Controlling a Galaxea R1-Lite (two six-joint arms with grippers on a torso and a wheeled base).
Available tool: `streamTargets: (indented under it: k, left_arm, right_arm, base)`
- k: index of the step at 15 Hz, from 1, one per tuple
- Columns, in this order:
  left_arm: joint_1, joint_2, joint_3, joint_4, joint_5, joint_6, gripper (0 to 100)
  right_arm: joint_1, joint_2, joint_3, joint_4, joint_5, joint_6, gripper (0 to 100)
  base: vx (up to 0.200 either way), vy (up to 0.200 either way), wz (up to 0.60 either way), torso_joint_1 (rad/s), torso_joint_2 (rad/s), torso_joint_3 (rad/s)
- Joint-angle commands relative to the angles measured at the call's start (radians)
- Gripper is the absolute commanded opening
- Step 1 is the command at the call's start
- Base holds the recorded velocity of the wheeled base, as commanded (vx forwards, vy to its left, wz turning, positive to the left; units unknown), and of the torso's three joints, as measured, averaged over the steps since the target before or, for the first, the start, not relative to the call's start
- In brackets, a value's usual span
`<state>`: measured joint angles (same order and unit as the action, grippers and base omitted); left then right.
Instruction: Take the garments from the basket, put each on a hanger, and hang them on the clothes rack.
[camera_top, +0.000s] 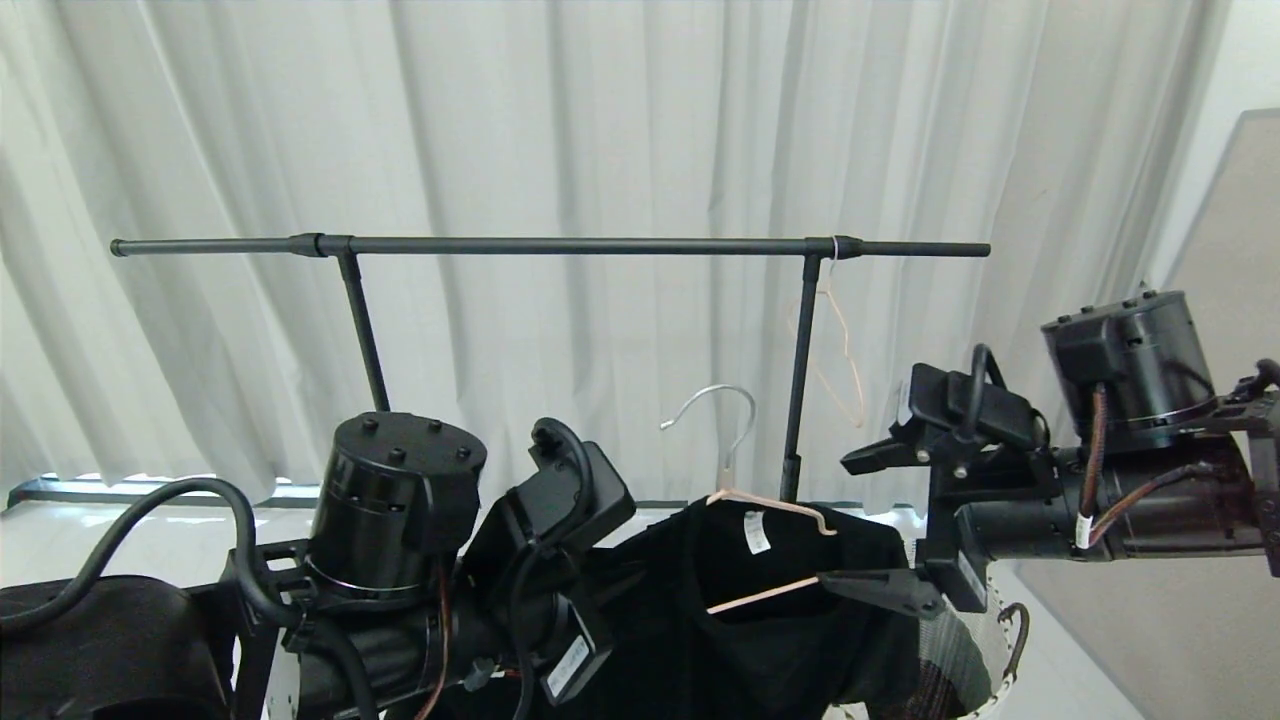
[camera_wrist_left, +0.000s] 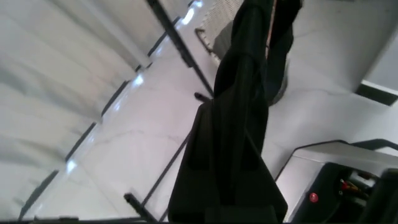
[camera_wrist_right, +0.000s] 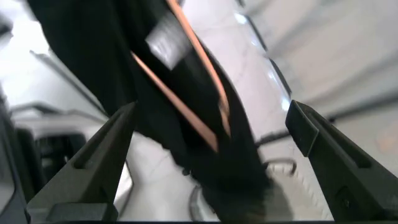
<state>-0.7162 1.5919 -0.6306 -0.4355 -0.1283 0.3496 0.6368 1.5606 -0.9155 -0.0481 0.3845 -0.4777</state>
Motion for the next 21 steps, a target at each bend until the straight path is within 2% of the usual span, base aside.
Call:
streamTargets:
  k: [1, 4, 6, 13, 14, 21]
  left_arm:
    - [-0.028, -0.030, 0.000, 0.000, -0.025, 0.011, 0]
    - [-0.037, -0.040, 0.003, 0.000, -0.053, 0.080, 0]
    - [-0.039, -0.047, 0.003, 0.000, -0.063, 0.085, 0]
    - [-0.042, -0.056, 0.012, 0.000, -0.068, 0.086, 0]
    - [-0.040, -0.056, 0.019, 0.000, -0.068, 0.086, 0]
    - [-0.051, -0.050, 0.020, 0.000, -0.065, 0.086, 0]
  right_arm:
    - [0.053, 0.073, -0.034, 0.010, 0.001, -0.041, 100]
    - [0.067, 0.110, -0.032, 0.036, 0.002, -0.091, 100]
    - [0.069, 0.110, -0.034, 0.074, 0.014, -0.108, 100]
    - [0.055, 0.108, -0.029, 0.097, 0.014, -0.093, 100]
    - [0.055, 0.108, -0.031, 0.097, 0.014, -0.082, 0]
    - [0.053, 0.105, -0.034, 0.082, 0.010, -0.058, 0]
  base:
    - [0.000, 0.000, 0.00, 0.000, 0.00, 0.000]
    - [0.000, 0.000, 0.00, 0.000, 0.00, 0.000]
    - [0.000, 0.000, 0.00, 0.000, 0.00, 0.000]
    - [0.000, 0.000, 0.00, 0.000, 0.00, 0.000]
    - [0.000, 0.000, 0.00, 0.000, 0.00, 0.000]
    - [0.000, 0.000, 0.00, 0.000, 0.00, 0.000]
